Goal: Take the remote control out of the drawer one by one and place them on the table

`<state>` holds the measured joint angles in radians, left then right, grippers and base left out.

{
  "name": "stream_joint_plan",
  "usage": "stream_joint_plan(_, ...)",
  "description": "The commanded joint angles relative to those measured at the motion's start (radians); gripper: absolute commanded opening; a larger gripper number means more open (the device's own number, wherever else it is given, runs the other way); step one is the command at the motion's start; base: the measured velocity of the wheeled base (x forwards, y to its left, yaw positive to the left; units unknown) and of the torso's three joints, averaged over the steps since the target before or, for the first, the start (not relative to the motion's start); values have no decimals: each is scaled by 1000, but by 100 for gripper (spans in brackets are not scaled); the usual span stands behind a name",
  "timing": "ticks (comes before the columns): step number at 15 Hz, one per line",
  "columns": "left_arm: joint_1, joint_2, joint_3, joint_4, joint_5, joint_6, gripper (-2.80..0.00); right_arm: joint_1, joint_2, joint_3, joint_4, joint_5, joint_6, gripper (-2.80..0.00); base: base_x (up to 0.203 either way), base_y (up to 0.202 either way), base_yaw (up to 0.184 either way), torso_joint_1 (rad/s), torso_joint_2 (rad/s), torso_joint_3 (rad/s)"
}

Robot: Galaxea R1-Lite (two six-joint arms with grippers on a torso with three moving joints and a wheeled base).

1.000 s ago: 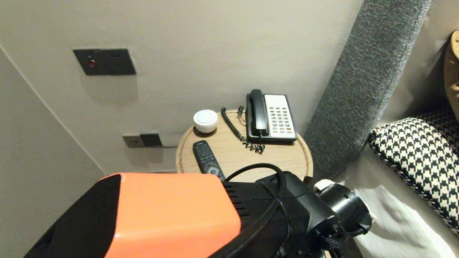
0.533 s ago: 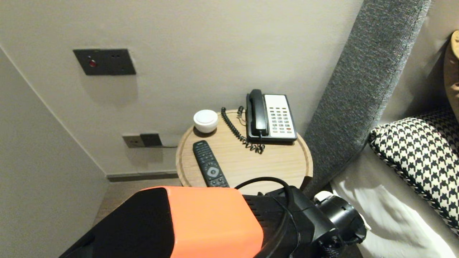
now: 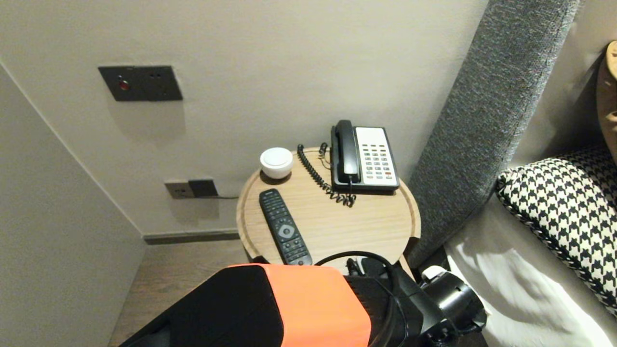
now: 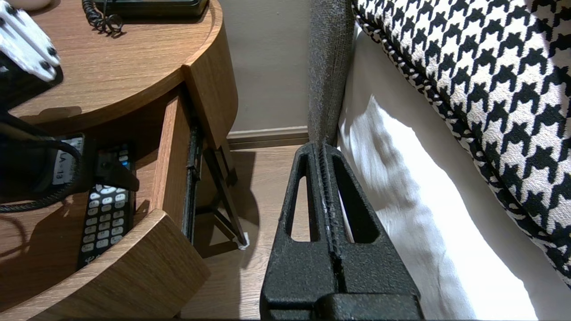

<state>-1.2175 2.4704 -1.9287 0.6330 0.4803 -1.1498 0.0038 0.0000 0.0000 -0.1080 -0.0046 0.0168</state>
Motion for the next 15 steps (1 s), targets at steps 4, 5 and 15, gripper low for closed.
stream_joint_plan(4, 13, 32, -1, -29, 40, -7, 0, 1, 2, 40, -1, 0, 0, -280, 0, 0, 0, 0, 0, 0)
stream_joint_plan(5, 16, 42, -1, -30, 41, -7, 0, -1, 2, 40, -1, 0, 0, -280, 0, 0, 0, 0, 0, 0)
stream_joint_plan(15, 35, 56, 0, -38, 64, -4, 0, -1, 2, 40, -1, 0, 0, -280, 0, 0, 0, 0, 0, 0)
